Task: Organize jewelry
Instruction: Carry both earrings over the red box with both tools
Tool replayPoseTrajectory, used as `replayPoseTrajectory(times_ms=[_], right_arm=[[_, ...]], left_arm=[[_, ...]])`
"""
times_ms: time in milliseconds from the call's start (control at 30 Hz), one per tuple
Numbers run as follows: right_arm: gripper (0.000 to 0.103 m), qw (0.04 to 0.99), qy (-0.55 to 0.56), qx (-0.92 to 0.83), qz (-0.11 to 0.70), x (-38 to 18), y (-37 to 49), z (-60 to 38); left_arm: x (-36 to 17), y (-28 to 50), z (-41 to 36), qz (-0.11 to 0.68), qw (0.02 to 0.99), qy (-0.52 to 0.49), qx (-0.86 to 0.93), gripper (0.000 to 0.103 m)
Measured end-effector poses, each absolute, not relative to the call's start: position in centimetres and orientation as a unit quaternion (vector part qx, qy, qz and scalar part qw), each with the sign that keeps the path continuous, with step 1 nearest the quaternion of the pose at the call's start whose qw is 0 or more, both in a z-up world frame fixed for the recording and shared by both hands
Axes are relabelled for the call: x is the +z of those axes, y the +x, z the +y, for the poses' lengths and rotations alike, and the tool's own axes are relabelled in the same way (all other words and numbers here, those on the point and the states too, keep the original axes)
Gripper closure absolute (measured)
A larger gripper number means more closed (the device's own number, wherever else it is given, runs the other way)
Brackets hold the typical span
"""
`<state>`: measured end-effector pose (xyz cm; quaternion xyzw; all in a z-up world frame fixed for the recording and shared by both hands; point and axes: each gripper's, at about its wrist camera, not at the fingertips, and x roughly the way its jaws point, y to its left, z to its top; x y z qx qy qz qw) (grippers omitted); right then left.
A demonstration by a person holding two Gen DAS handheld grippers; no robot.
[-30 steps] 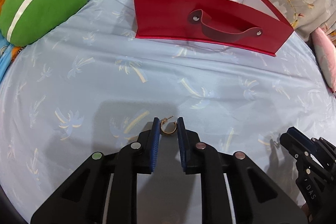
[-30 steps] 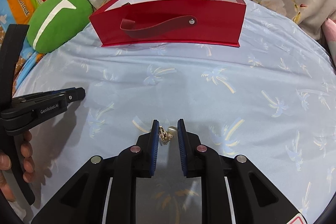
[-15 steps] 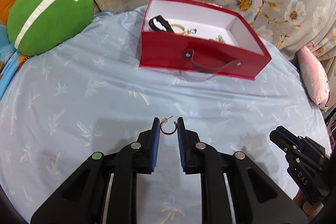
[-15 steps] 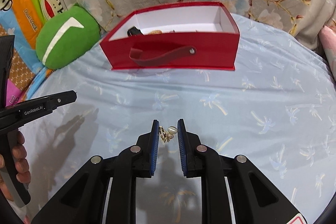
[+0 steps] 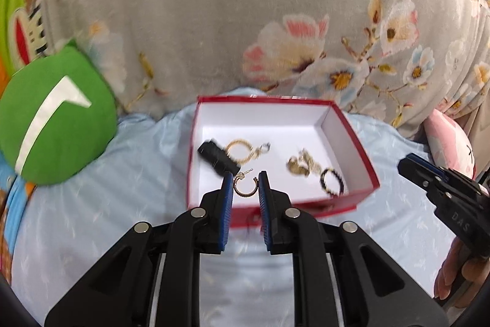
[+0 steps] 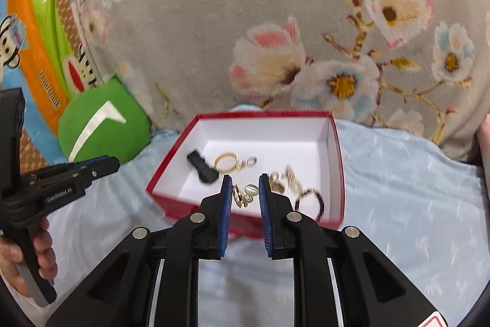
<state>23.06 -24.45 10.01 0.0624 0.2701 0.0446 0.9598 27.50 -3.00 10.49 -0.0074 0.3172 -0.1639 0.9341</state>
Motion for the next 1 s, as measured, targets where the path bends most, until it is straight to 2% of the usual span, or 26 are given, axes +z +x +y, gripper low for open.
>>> replayPoseTrajectory(times_ms=[200, 533, 1000], right_arm=[[0.087, 0.950, 0.094, 0.044, 0.293, 10.4, 32.6, -26.8], [0.087, 0.928, 0.092, 0.023, 0.361, 4.7, 43.9, -28.1], [0.087, 0.914, 0.093, 0.014, 0.395, 1.3, 47.3, -28.1]], left_arm=[[10.8, 36.4, -6.0, 0.322, 0.932, -0.009, -0.168, 0.087], [5.2, 47.7, -10.0, 0.375, 0.915, 0.018, -0.151, 0.087], [1.5, 50.4, -11.0, 0.401, 0.906, 0.032, -0.135, 0.087]])
